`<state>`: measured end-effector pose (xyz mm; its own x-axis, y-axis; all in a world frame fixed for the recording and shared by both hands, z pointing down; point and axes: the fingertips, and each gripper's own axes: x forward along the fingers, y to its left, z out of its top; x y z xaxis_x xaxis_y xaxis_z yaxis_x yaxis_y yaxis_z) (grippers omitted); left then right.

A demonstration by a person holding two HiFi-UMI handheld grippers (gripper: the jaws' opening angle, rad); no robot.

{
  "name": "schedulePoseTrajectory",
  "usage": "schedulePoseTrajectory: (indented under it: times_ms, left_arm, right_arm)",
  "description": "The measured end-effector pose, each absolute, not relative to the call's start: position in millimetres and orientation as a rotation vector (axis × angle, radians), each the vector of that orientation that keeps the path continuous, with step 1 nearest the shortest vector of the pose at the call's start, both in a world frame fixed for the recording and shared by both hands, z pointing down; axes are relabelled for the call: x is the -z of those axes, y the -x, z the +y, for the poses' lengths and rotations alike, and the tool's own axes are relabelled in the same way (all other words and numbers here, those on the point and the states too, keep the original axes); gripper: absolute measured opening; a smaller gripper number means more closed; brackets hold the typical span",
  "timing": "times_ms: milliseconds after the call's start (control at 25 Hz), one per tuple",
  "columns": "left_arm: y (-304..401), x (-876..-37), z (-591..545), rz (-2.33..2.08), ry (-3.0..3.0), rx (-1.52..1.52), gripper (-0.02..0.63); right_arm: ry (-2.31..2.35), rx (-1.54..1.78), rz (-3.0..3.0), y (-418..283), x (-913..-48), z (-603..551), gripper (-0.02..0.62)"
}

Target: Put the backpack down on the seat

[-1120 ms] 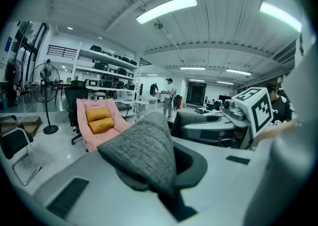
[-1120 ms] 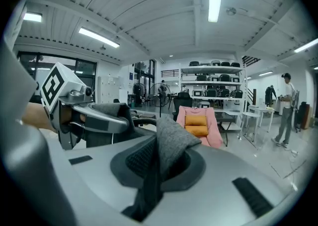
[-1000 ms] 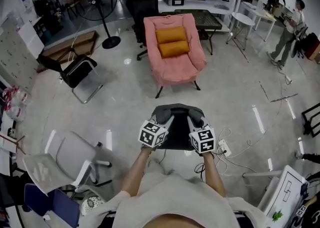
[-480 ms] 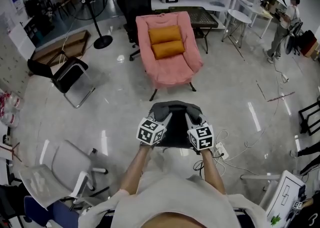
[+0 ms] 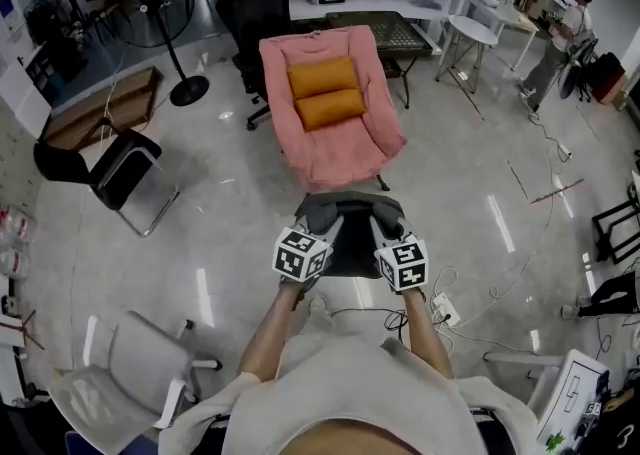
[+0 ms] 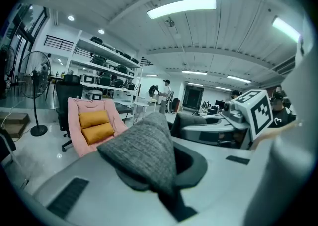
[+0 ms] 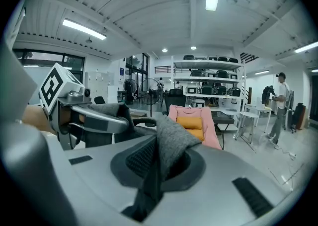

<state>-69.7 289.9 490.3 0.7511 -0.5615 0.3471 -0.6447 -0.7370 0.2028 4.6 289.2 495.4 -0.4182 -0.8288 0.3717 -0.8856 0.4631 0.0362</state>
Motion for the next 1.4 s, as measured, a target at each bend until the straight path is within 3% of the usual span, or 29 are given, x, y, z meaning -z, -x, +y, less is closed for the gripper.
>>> schedulePoseTrajectory:
  times_ms: [720,1400]
  left_arm:
    - [102,-484,141,-0.843,-2.684,-0.378,0.017]
    - [84,-496,53,-0.813,-2.689,-0.420,0.018]
  right_arm:
    - [-1.525,-0.237,-2.322,28,-489,146,0.028]
    - [-1.539,-0.253,-2.330,11,-503,58,0.028]
